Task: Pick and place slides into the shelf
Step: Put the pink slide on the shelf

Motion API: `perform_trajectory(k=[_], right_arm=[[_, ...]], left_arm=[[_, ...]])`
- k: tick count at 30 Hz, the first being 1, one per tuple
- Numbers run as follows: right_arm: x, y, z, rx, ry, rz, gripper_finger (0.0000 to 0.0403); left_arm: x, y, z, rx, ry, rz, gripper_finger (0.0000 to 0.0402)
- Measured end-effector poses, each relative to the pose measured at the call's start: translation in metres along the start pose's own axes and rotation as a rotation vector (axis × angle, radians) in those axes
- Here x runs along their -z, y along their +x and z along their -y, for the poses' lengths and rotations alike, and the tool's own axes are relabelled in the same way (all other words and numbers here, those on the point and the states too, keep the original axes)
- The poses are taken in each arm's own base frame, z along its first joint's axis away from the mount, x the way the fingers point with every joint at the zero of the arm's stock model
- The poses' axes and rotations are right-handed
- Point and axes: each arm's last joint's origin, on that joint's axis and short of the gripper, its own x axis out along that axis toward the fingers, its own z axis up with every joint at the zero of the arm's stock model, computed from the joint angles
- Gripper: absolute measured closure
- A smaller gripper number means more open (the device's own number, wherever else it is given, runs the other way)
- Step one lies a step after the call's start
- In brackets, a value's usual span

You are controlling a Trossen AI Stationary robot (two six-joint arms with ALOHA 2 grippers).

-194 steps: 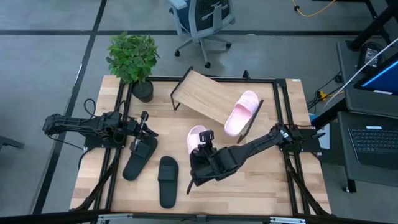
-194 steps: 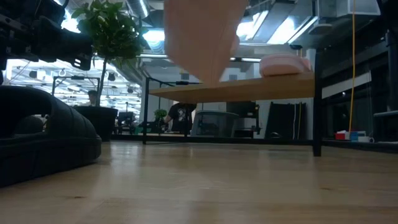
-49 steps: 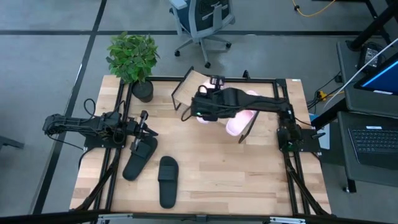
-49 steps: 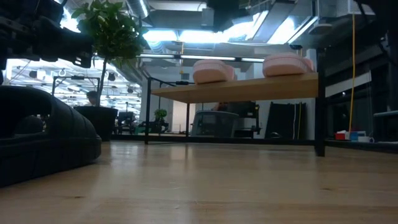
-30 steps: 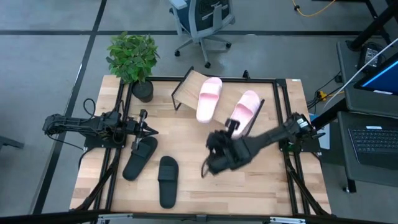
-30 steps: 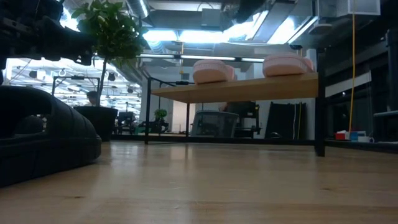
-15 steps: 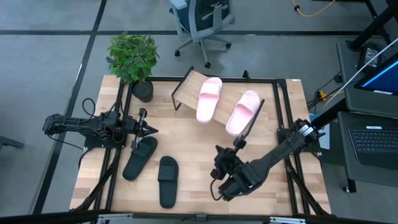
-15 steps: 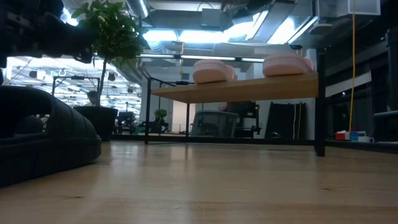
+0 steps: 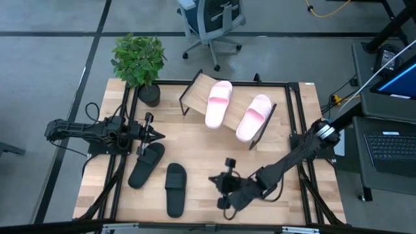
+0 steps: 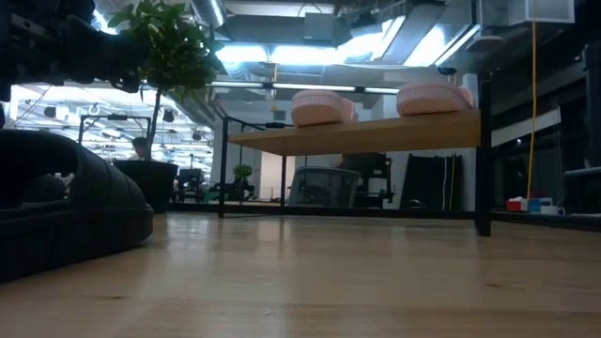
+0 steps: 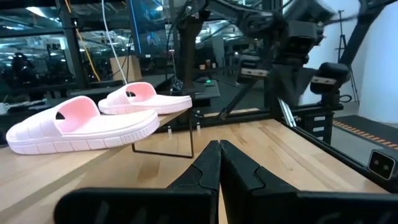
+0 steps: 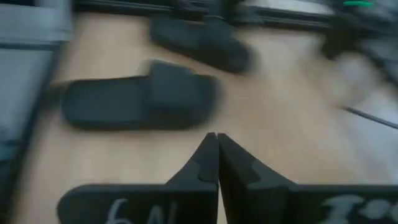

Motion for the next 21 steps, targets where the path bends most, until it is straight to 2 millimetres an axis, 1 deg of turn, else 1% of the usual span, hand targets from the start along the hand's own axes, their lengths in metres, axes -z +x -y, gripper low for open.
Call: perform_trajectory(k=[2,4,7,11,12,14,17,19,21], right_arm=[[-0.002,-0.003,0.012,-0.11,-0.014,0.029,0.0402],[-0.006,-0.012,0.029,-0.166,-0.014,0.074,0.0403],[-0.003,-0.028,0.055,-0.165,-0.009,0.12,0.0402],[0.009,-0.054,0.078,-0.186,-0.017,0.202,0.0402],[0.014,-0.06,0.082,-0.197,-0.007,0.232,0.0402],[0.028,-0.066,0.087,-0.213,0.003,0.292,0.0402],[0.053,-0.067,0.091,-0.236,0.019,0.38,0.0401],[0.065,-0.066,0.094,-0.24,0.041,0.424,0.0401],[0.074,-0.064,0.097,-0.238,0.044,0.426,0.0401]], left_arm=[[0.0,0.0,0.0,0.0,-0.011,0.0,0.0401],[0.0,0.0,0.0,0.0,-0.042,-0.001,0.0401],[0.0,0.0,0.0,0.001,-0.052,-0.003,0.0401],[0.0,0.0,0.0,0.001,-0.051,-0.004,0.0401],[-0.002,0.0,0.0,0.0,-0.051,-0.005,0.0401],[-0.009,0.0,-0.001,-0.01,-0.041,-0.003,0.0401],[-0.023,0.002,-0.004,-0.048,-0.016,-0.045,0.0401],[-0.036,0.004,-0.005,-0.068,0.003,-0.086,0.0401],[-0.05,0.007,-0.008,-0.09,0.022,-0.12,0.0401]])
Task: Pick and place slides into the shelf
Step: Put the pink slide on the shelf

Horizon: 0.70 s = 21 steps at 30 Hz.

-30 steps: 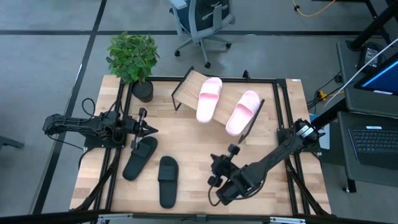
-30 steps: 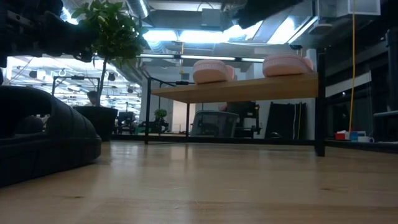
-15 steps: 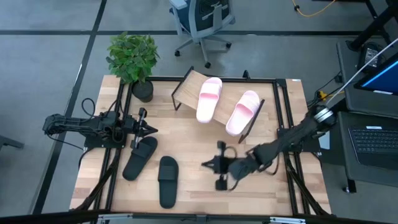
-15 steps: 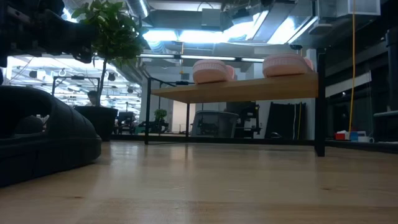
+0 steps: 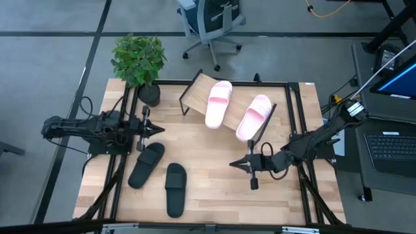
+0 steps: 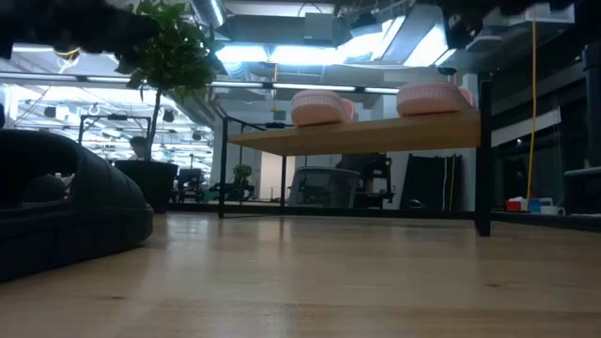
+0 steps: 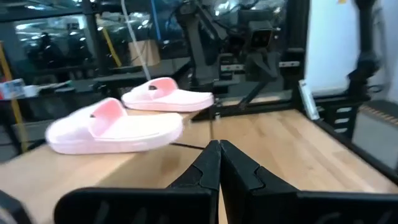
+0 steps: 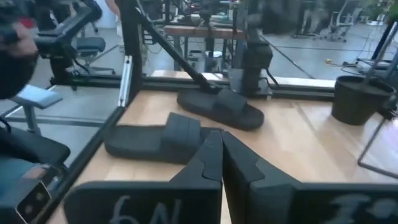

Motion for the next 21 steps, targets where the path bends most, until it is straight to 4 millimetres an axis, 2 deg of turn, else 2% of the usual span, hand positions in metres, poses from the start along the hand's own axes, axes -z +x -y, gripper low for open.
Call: perform_trajectory(k=[3,9,14,21], right_arm=[[0.009,-0.003,0.001,-0.025,-0.007,-0.013,0.0401],[0.017,-0.011,-0.005,-0.284,-0.01,0.022,0.04],[0.033,-0.019,-0.001,-0.24,-0.036,0.017,0.04],[0.054,-0.031,0.009,-0.198,0.053,0.005,0.0399]], left_arm=[[-0.015,0.008,-0.002,-0.02,0.034,-0.054,0.0401],[-0.034,0.034,-0.007,-0.033,0.098,-0.138,0.0401],[-0.036,0.065,-0.024,-0.096,0.16,-0.254,0.0401],[-0.058,0.107,-0.05,-0.114,0.186,-0.289,0.0401]])
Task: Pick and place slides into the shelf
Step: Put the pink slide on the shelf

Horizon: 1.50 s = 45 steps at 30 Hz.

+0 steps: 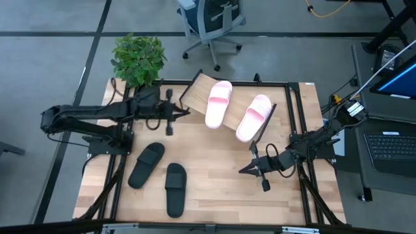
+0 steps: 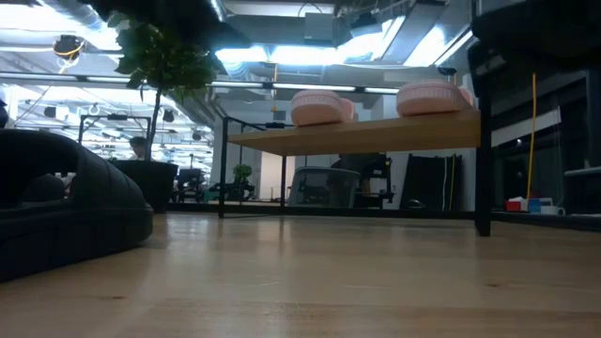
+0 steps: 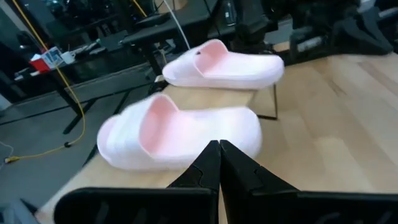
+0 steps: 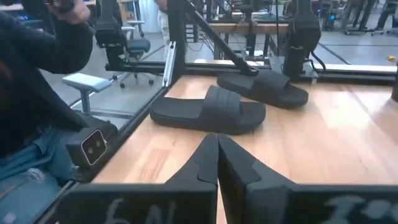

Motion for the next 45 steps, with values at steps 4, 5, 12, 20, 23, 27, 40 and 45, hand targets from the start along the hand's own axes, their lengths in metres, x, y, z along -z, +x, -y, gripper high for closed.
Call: perform_trajectory(k=[4,5,12,20,23,27,40,45], right_arm=[[0.009,-0.005,0.003,0.002,0.017,-0.024,0.0399],[0.01,-0.006,0.003,0.003,0.023,-0.028,0.0399],[0.015,-0.01,-0.002,-0.037,0.069,-0.048,0.0399],[0.007,-0.014,-0.028,-0.146,0.12,-0.03,0.0399],[0.0,-0.014,-0.04,-0.188,0.122,-0.018,0.0399],[-0.001,-0.017,-0.051,-0.15,0.089,-0.04,0.0399],[0.004,-0.021,-0.055,-0.097,0.069,-0.062,0.0399],[0.004,-0.021,-0.054,-0.064,0.095,-0.055,0.0399]], left_arm=[[-0.014,0.026,-0.01,-0.004,0.026,-0.028,0.0401],[-0.016,0.034,-0.012,-0.004,0.046,-0.04,0.0401],[-0.025,0.084,-0.024,0.03,0.142,-0.155,0.0401],[-0.036,0.121,-0.034,0.023,0.187,-0.259,0.0401],[-0.045,0.125,-0.034,0.023,0.23,-0.238,0.0401],[-0.059,0.124,-0.035,-0.083,0.266,-0.248,0.0401],[-0.059,0.122,-0.025,-0.09,0.39,-0.342,0.0401],[-0.059,0.121,-0.021,-0.095,0.408,-0.363,0.04]])
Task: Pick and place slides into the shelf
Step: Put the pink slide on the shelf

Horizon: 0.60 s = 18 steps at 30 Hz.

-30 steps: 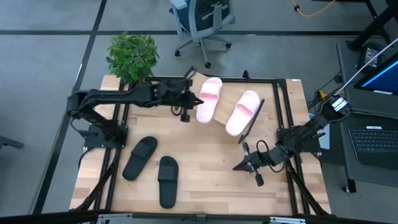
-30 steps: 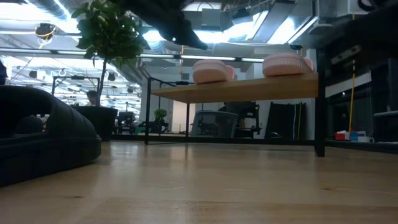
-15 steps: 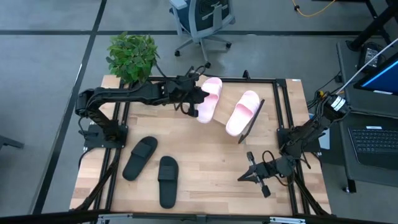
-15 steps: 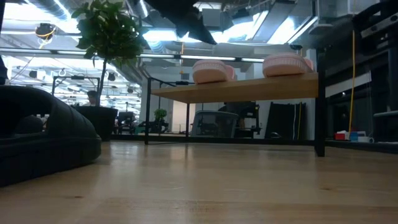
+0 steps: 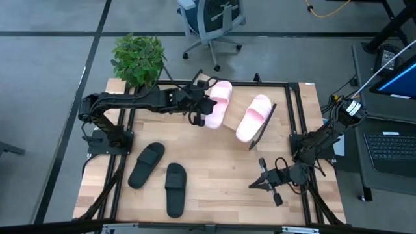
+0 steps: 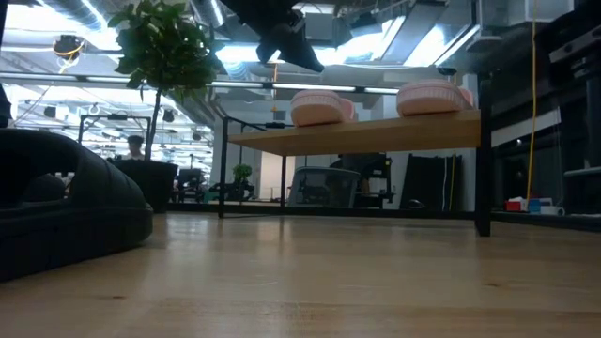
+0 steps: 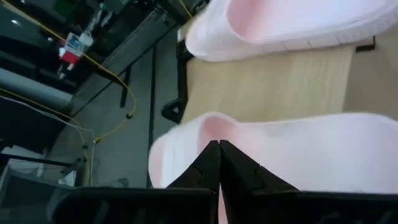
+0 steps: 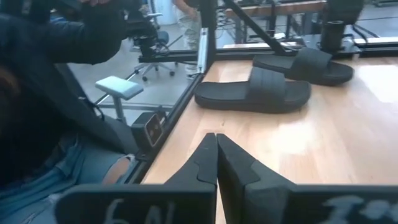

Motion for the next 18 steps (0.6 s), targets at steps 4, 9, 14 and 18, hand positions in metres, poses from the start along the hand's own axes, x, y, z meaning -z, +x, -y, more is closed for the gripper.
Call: perform_trajectory(k=[4,9,14,18], right_arm=[[0.0,0.0,0.001,0.033,0.0,0.008,0.0399],[0.0,0.001,0.002,0.044,-0.001,0.01,0.0399],[0.0,0.001,0.003,0.048,-0.029,0.009,0.0399],[0.0,0.001,0.003,0.048,-0.031,0.007,0.0399]], left_arm=[[0.002,0.0,0.001,0.013,0.016,-0.02,0.0377],[0.002,0.0,0.001,0.014,0.055,-0.02,0.0334],[0.006,0.002,-0.004,-0.002,0.045,-0.035,0.0309],[0.012,0.005,-0.009,-0.014,-0.003,-0.053,0.0304]])
